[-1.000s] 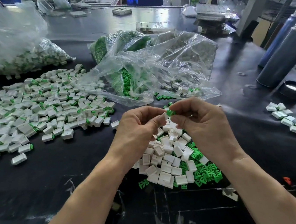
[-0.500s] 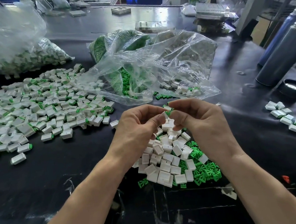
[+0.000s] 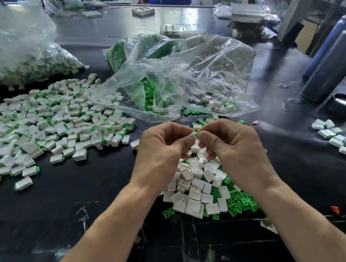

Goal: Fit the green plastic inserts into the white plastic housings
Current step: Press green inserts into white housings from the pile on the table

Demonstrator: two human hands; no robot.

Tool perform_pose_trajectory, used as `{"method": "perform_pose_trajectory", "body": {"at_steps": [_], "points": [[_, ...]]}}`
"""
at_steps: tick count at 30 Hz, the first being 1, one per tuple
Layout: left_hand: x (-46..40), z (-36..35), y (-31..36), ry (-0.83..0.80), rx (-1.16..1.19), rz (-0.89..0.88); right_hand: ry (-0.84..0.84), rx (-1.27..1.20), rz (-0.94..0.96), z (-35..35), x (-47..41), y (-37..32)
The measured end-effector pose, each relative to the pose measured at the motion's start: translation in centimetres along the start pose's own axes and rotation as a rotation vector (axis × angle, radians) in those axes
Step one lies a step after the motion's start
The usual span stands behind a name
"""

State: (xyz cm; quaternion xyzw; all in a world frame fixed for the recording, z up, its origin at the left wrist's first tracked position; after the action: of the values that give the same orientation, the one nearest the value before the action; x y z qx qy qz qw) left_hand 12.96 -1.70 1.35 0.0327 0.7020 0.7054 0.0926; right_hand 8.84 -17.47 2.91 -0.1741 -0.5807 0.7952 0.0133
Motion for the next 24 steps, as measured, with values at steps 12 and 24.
{"method": "perform_pose_trajectory", "body": {"at_steps": [12, 24], "points": [[0.5, -0.2, 1.1, -0.005, -0.229, -0.118, -0.051, 0.175, 0.075, -0.2, 0.3, -1.1], [0.5, -0.3, 1.3, -0.014, -0.301, -0.142, -0.035, 0.147, 0.030, -0.3, 0.3, -0.4]]}}
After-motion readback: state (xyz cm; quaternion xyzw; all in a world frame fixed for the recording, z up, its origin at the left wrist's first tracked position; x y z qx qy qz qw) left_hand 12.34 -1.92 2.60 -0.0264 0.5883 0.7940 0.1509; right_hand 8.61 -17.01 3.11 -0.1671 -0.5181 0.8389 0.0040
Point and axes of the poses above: each hand's wrist, its own x-axis away from the middle knuckle, its own z-axis out of the back of the hand, y = z × x, the point moved 10 cm from there along -x, towards the middle knuckle, and after that the axes turned 4 degrees about y, right-handed, at the moved point
